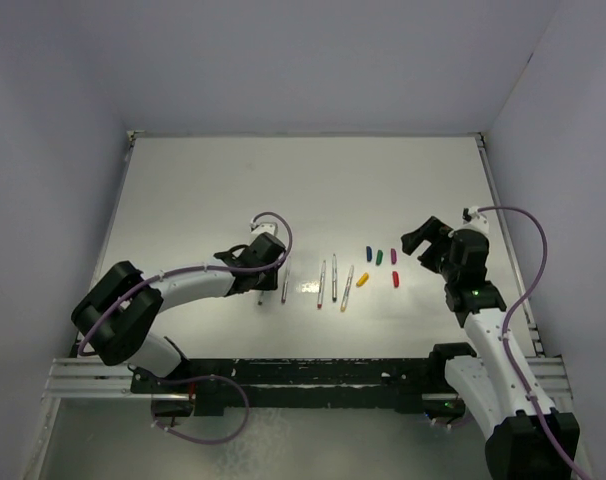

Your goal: Insert the pens into the pen caps

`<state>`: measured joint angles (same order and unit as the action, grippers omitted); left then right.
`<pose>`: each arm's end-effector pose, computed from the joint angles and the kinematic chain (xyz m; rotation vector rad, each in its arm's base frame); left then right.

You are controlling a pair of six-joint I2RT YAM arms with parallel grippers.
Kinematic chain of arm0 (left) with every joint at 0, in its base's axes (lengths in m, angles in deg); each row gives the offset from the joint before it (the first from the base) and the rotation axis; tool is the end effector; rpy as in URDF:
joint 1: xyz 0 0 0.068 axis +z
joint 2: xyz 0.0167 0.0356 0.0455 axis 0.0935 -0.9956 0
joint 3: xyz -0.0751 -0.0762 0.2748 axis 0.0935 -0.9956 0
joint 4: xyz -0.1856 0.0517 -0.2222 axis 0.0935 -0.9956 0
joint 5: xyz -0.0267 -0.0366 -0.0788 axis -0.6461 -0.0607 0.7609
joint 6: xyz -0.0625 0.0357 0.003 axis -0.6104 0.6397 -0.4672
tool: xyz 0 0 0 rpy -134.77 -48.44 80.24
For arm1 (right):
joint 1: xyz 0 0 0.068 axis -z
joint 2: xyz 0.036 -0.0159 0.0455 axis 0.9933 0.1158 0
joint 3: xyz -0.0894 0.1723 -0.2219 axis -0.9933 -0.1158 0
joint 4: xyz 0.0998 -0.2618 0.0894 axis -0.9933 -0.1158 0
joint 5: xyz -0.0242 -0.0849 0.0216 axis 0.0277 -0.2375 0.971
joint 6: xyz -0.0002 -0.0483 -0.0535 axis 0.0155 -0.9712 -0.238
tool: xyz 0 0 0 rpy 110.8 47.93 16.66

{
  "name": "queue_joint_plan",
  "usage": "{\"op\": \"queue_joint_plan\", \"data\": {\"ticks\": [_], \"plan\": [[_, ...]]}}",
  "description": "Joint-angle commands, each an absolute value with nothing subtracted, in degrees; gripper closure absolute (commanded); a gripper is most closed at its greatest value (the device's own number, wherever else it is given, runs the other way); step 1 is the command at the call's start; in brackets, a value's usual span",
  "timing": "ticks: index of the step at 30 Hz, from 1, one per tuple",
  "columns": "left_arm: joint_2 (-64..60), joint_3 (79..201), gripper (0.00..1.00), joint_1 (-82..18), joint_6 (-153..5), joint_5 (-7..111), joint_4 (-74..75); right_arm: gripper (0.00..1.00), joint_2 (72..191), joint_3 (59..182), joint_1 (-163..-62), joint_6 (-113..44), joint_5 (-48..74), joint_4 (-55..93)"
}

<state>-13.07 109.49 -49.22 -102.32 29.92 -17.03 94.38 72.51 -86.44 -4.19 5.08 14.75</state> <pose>0.2327 -0.2036 0.1314 0.0132 2.5868 -0.2207 0.2224 0.0115 0.2454 0.5839 1.8755 0.4590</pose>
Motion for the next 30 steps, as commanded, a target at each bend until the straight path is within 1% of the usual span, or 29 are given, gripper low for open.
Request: {"op": "queue_joint_plan", "data": {"ticks": [1, 7, 12, 19, 23, 24, 26, 30], "plan": [[-16.61, 106.69, 0.6, -49.31, -104.82, 38.53, -25.61, 0.08, 94.0, 75.68, -86.43, -4.25, 5.04, 13.72], [-16.55, 107.54, 0.6, -49.38, -104.99, 39.21, -28.69, 0.08, 93.97, 75.64, -86.43, -4.18, 4.87, 13.49], [-16.45, 107.76, 0.57, -49.4, -105.65, 38.9, -30.43, 0.08, 93.62, 75.39, -86.43, -4.01, 4.44, 13.57], [-19.73, 110.63, 0.57, -50.34, -106.19, 36.69, -33.88, 0.08, 94.21, 75.31, -86.43, -3.86, 4.52, 13.97], [-22.13, 112.94, 0.48, -50.71, -105.89, 35.55, -36.43, 0.08, 93.85, 75.28, -86.43, -3.81, 4.43, 14.2], [-22.55, 113.22, 0.47, -50.74, -105.74, 35.53, -36.68, 0.08, 93.73, 75.28, -86.43, -3.78, 4.35, 14.23], [-23.12, 113.91, 0.5, -50.81, -105.62, 35.66, -37.33, 0.08, 93.63, 75.34, -86.43, -3.74, 3.98, 14.32], [-24.0, 114.68, 0.51, -50.8, -105.85, 36.01, -38.42, 0.08, 93.4, 75.28, -86.43, -3.72, 3.57, 14.45]]}}
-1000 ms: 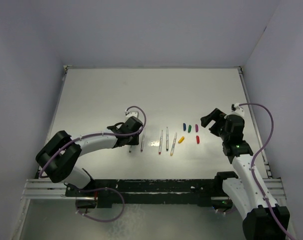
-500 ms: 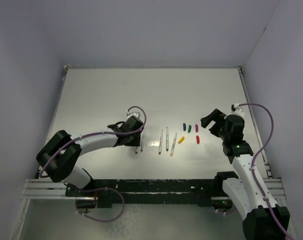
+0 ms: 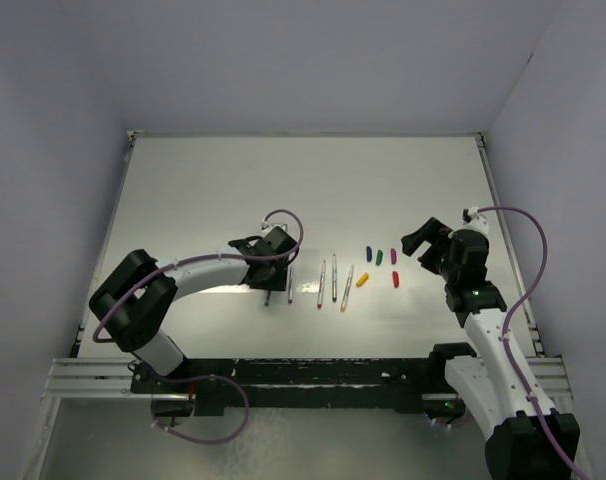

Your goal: Insert the pens into the pen caps

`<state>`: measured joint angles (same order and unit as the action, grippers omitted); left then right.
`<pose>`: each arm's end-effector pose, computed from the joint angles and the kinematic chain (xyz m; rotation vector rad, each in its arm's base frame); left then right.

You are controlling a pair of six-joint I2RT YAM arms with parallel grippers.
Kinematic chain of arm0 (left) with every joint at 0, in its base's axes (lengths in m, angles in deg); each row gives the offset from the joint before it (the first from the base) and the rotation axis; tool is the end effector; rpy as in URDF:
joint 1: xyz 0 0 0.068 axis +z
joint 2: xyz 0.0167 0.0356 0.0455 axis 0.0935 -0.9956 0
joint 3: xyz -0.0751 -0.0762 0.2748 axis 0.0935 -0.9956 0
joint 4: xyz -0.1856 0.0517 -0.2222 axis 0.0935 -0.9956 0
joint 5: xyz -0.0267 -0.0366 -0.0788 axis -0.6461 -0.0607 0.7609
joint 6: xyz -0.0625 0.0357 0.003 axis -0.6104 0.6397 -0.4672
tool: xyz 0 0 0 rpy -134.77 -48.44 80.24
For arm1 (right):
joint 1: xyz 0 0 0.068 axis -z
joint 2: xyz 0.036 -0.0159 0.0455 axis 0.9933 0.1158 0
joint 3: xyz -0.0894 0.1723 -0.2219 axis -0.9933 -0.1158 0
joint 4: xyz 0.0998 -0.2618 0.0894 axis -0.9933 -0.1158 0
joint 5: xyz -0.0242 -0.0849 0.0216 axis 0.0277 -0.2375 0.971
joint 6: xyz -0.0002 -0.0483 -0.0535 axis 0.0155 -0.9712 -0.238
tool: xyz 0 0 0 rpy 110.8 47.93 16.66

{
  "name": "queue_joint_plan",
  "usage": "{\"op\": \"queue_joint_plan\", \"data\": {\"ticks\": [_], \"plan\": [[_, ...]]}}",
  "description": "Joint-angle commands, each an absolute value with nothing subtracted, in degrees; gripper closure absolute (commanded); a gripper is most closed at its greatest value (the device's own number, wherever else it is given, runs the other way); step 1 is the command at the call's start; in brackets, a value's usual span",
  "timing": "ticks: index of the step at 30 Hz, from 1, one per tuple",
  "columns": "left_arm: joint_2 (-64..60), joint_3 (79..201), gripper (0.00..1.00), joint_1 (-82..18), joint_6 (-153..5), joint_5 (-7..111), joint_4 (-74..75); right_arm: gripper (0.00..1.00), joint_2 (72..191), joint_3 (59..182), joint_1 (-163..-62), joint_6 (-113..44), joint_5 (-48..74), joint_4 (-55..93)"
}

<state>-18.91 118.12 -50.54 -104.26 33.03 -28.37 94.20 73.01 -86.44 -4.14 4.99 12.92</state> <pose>0.2391 -0.2245 0.1345 0.0397 2.7380 -0.1628 0.2210 0.0113 0.2456 0.5915 1.8940 0.4526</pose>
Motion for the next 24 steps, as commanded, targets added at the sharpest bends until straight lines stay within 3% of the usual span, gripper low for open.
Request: {"op": "queue_joint_plan", "data": {"ticks": [1, 7, 14, 16, 18, 24], "plan": [[-24.07, 114.74, 0.52, -50.81, -105.94, 36.06, -38.56, 0.08, 93.51, 75.24, -86.43, -3.74, 3.49, 14.56], [-25.04, 114.7, 0.8, -50.8, -106.54, 36.91, -38.86, 0.08, 94.38, 75.07, -86.43, -3.68, 3.72, 14.76], [-28.87, 115.93, 0.78, -51.21, -107.28, 37.27, -39.79, 0.08, 93.83, 75.24, -86.43, -3.85, 3.88, 14.68], [-29.54, 116.53, 0.82, -51.4, -107.29, 36.9, -40.12, 0.08, 93.74, 75.39, -86.43, -4.09, 4.07, 14.44], [-29.46, 116.57, 0.99, -51.42, -107.35, 36.6, -40.05, 0.08, 93.7, 75.59, -86.43, -4.5, 3.52, 13.79], [-28.56, 116.22, 1.0, -51.42, -106.28, 36.52, -39.39, 0.09, 93.71, 76.18, -86.43, -5.61, 0.49, 11.5]]}}
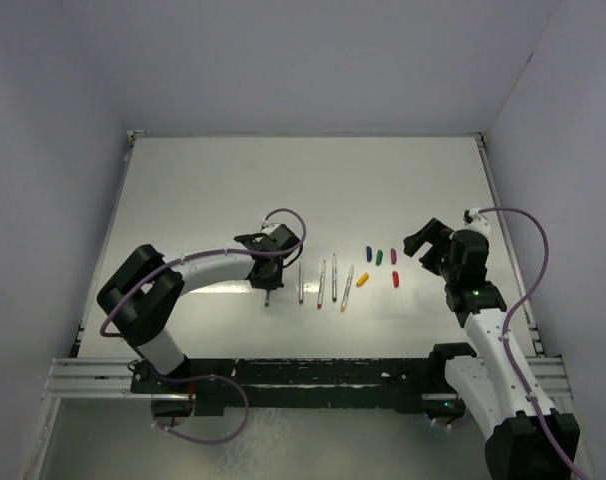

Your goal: Insert the pens into the pen caps

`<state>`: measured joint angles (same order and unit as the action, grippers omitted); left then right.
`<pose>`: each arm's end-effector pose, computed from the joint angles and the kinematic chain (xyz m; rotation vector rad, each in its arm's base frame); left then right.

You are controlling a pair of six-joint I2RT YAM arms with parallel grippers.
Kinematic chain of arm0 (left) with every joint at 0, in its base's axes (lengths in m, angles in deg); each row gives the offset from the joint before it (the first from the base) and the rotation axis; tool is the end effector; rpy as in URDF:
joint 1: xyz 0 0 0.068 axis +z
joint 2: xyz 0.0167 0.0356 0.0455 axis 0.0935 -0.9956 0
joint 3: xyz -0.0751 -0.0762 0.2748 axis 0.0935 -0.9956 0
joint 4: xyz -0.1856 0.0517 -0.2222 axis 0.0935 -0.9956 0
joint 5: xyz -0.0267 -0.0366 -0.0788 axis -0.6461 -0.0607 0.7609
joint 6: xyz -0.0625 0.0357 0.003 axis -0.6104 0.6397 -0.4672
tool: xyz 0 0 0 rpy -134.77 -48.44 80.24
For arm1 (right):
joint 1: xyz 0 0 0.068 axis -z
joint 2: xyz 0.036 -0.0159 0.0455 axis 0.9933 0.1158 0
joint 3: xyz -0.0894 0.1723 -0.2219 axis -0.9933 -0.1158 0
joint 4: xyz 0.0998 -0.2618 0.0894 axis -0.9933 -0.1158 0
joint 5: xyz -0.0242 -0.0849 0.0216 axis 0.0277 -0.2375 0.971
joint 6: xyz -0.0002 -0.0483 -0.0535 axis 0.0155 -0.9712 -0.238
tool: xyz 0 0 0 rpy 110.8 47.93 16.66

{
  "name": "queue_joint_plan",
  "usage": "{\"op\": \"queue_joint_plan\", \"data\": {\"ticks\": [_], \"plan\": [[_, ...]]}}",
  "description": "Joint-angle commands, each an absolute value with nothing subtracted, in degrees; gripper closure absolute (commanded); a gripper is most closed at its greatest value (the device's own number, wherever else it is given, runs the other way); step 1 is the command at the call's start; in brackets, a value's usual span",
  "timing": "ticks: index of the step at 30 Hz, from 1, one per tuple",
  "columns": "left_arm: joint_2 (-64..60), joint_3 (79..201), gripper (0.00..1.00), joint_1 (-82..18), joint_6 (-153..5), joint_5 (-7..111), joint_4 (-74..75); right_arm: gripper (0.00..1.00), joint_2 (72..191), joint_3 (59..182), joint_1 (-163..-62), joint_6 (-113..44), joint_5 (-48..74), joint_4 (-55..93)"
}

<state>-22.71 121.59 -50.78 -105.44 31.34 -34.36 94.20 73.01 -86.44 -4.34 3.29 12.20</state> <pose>0.2423 -0.2273 0.1275 0.0273 2.8021 -0.0334 0.2204 0.0095 0.2441 0.6094 1.8972 0.4183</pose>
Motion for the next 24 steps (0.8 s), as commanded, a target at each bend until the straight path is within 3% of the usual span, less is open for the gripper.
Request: {"op": "queue_joint_plan", "data": {"ticks": [1, 7, 10, 16, 18, 19, 24], "plan": [[-28.1, 116.16, 1.0, -51.42, -106.11, 36.2, -39.41, 0.1, 93.86, 76.16, -86.43, -5.66, 0.05, 11.12], [-18.8, 116.6, 1.0, -51.42, -105.39, 32.13, -38.88, 0.19, 99.27, 76.97, -86.43, -5.89, -1.32, 8.96], [-14.01, 117.11, 1.0, -51.42, -103.2, 31.38, -36.74, 0.3, 103.58, 77.42, -86.43, -6.61, 0.37, 8.96], [-8.15, 116.96, 1.0, -51.84, -98.15, 30.68, -30.7, 0.62, 108.9, 76.51, -86.71, -11.92, 4.71, 14.64], [-7.12, 116.72, 1.0, -52.66, -96.6, 30.55, -28.31, 0.84, 109.18, 76.54, -87.99, -13.38, 4.43, 15.83], [-6.6, 116.52, 1.0, -53.06, -96.0, 30.38, -27.0, 0.87, 109.35, 76.7, -89.04, -13.92, 3.56, 16.22], [-6.22, 115.98, 1.0, -53.84, -95.71, 32.16, -22.71, 0.74, 113.12, 78.87, -96.32, -14.39, -0.46, 16.98]]}}
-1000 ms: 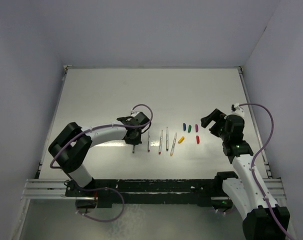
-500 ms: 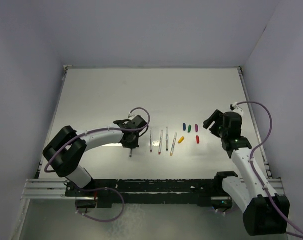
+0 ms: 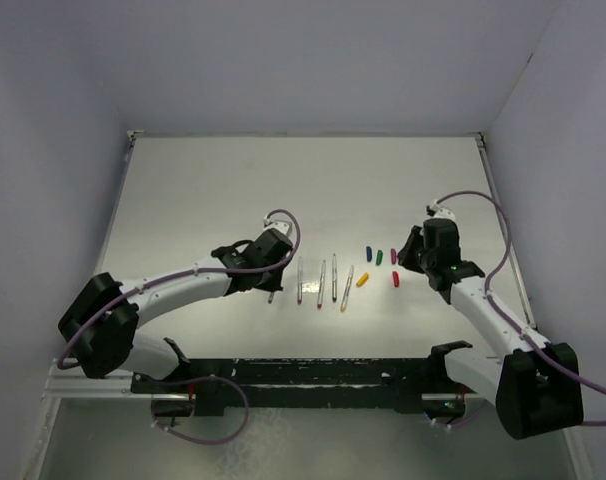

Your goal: Insert the pens into the pen caps

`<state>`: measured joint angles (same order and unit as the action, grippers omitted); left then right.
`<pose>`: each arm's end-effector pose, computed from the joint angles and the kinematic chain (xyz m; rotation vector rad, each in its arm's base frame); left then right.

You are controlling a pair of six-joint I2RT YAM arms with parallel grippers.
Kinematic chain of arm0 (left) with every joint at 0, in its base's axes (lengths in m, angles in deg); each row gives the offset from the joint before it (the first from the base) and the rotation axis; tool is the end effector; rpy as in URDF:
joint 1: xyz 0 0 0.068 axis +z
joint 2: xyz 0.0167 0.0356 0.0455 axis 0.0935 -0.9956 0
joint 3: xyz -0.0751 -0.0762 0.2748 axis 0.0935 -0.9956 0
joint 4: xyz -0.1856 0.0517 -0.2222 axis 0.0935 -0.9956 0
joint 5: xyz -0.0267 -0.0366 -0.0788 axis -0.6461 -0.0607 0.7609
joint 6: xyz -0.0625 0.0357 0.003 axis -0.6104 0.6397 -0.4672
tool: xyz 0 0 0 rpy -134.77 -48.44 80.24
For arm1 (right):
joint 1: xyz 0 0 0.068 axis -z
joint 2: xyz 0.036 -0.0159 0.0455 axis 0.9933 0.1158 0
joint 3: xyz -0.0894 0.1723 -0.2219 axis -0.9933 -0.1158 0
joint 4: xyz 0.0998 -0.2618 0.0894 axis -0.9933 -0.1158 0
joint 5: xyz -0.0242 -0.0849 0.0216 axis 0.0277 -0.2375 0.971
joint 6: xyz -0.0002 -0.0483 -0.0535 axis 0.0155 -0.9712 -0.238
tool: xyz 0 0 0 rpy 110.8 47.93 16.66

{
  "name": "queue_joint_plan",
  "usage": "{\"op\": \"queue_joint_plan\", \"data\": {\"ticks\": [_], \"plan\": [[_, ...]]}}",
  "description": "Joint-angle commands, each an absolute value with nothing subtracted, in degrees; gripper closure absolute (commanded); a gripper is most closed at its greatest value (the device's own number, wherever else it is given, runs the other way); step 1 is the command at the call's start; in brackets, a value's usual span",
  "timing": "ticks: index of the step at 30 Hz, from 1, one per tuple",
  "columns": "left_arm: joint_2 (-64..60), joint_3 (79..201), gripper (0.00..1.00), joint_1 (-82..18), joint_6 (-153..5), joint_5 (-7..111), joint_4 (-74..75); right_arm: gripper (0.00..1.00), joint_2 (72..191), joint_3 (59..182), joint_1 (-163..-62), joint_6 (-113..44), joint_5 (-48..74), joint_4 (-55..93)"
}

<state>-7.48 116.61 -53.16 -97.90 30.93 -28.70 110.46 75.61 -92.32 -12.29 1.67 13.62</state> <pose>0.2190 -0.2215 0.1861 0.2046 2.5732 -0.2511 0.2562 0.0363 0.2026 0.4248 2.1558 0.3031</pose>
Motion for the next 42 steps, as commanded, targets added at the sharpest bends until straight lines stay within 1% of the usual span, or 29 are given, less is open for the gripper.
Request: {"op": "queue_joint_plan", "data": {"ticks": [1, 5, 11, 16, 23, 42], "plan": [[-6.3, 115.75, 1.0, -54.0, -95.83, 33.2, -21.79, 0.74, 114.4, 79.32, -96.84, -14.06, -0.04, 17.49], [-5.3, 113.73, 1.0, -54.76, -96.08, 36.27, -17.66, 0.71, 119.34, 80.67, -97.71, -13.91, 1.03, 19.46], [-1.48, 109.46, 1.0, -55.2, -96.93, 38.1, -11.98, 0.63, 125.54, 83.29, -98.94, -14.68, 0.31, 19.74], [1.27, 106.84, 1.0, -55.2, -95.58, 38.92, -8.48, 0.63, 128.19, 84.18, -99.91, -14.72, -0.51, 20.12], [0.73, 107.22, 1.0, -55.35, -92.84, 39.71, -9.39, 0.61, 131.25, 85.39, -101.45, -14.48, -2.74, 20.1], [0.23, 107.08, 1.0, -55.41, -92.87, 40.65, -9.39, 0.61, 138.19, 88.34, -102.56, -13.4, -6.21, 18.81]]}}
